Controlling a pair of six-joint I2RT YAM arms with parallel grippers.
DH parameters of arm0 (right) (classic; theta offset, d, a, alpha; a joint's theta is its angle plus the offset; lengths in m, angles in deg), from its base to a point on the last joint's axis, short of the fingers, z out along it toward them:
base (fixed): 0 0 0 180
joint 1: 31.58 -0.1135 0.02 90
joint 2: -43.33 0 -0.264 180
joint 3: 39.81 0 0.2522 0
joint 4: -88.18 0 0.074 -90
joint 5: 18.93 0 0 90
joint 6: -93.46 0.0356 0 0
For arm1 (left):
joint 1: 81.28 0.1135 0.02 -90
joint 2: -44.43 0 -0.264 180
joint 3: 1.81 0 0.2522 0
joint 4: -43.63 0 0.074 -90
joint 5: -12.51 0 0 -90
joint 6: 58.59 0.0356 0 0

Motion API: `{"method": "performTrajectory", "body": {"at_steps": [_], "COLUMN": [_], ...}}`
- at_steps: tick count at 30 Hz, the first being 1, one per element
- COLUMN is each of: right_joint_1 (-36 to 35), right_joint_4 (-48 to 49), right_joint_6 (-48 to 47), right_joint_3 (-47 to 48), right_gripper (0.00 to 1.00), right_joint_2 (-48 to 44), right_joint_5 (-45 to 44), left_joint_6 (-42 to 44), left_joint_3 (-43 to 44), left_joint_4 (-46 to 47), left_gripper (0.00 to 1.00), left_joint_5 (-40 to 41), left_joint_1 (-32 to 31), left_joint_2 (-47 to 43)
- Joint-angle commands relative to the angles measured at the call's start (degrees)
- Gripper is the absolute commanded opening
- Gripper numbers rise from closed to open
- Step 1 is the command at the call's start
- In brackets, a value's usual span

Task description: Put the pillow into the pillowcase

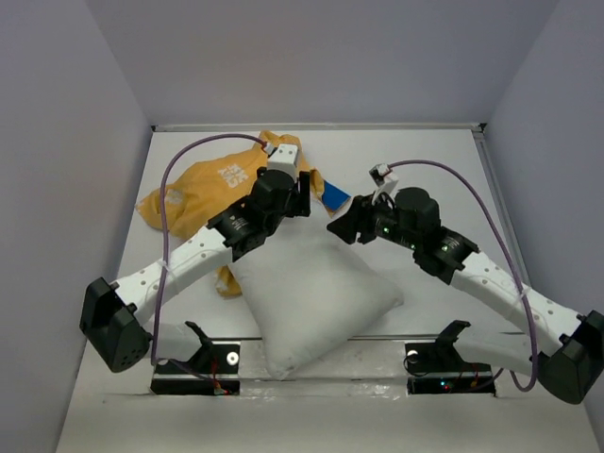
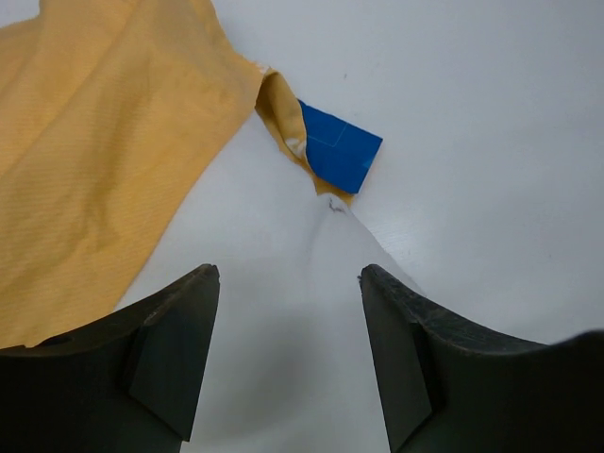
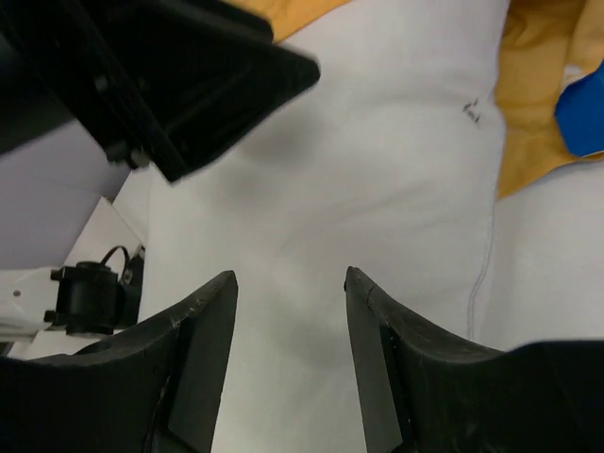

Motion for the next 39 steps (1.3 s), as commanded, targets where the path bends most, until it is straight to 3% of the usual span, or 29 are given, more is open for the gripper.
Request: {"method": "performTrajectory", "body": {"at_steps": [1, 4, 7, 9, 10, 11, 12, 13, 16, 19, 22, 25, 26, 27, 28, 30, 32, 35, 39], "right_joint_1": [4.1, 4.1, 4.1, 4.1, 3.1, 2.4, 0.9, 0.0, -3.6, -8.6, -10.3, -10.3, -10.3, -10.3, -10.3, -8.1, -5.6, 0.1, 5.8], "right_joint_4": [-1.8, 1.6, 7.4, 10.9, 14.4, 15.8, 17.1, 18.7, 19.9, 20.0, 20.0, 17.2, 15.3, 12.9, 8.3, 2.9, 1.1, -2.5, -5.1], "right_joint_6": [-3.7, -2.6, 0.0, 1.5, 3.4, 4.0, 5.2, 5.6, 6.1, 6.6, 7.5, 5.8, 4.7, 3.2, 0.3, -3.4, -5.4, -7.9, -10.1], "right_joint_3": [2.7, 2.1, -1.2, -2.2, -2.8, -3.4, -4.4, -5.0, -5.7, -4.9, -4.6, -4.4, -3.1, -2.2, -1.3, 0.5, 1.0, 2.0, 0.3], "right_gripper": [0.58, 0.6, 0.63, 0.53, 0.41, 0.17, 0.07, 0.0, 0.0, 0.0, 0.02, 0.35, 0.55, 0.61, 0.64, 0.67, 0.66, 0.63, 0.6], "right_joint_2": [6.2, 10.0, 10.8, 12.1, 12.4, 12.5, 11.9, 11.4, 10.7, 11.5, 12.1, 11.3, 10.1, 9.5, 8.7, 5.6, 2.7, 1.5, -0.3], "right_joint_5": [2.3, 9.9, 12.1, 17.1, 19.1, 19.2, 18.5, 16.6, 14.0, 10.4, 6.8, 3.8, -0.5, -2.4, -4.2, -7.3, -5.2, -1.0, -2.4], "left_joint_6": [-4.8, -7.6, -9.8, -10.5, -10.2, -9.2, -8.7, -8.4, -6.8, -5.2, -3.5, -4.1, -4.4, -4.6, -4.8, -5.1, -5.7, -5.5, -4.3], "left_joint_3": [-5.0, -8.3, -11.2, -13.4, -15.9, -17.0, -17.5, -17.1, -12.3, -5.9, -3.0, -6.0, -6.8, -7.8, -8.2, -8.4, -8.1, -6.5, -4.9], "left_joint_4": [-1.4, -3.5, -6.8, -4.2, -2.2, 0.5, 4.8, 6.5, 14.3, 17.6, 18.0, 17.5, 15.6, 14.4, 13.3, 10.3, 8.6, 7.3, 4.8], "left_gripper": [0.72, 0.73, 0.79, 0.8, 0.76, 0.71, 0.55, 0.48, 0.13, 0.0, 0.0, 0.0, 0.03, 0.19, 0.28, 0.42, 0.49, 0.55, 0.59], "left_joint_5": [6.5, 10.4, 13.6, 11.0, 6.2, 3.7, -0.3, -1.3, -6.1, -8.9, -9.4, -8.4, -7.6, -6.2, -5.5, -4.5, -4.9, -6.1, -3.9], "left_joint_1": [-2.9, -2.9, -1.1, 2.9, 4.3, 5.7, 7.6, 7.8, 7.6, 5.6, 3.7, 3.5, 3.5, 3.5, 3.5, 3.5, 3.5, 1.8, -3.9], "left_joint_2": [-1.8, -6.1, -8.2, -8.1, -7.6, -5.4, -3.9, -2.0, 5.2, 9.9, 8.6, 4.1, 1.0, -0.3, -1.5, -4.4, -5.8, -4.5, -1.4]}}
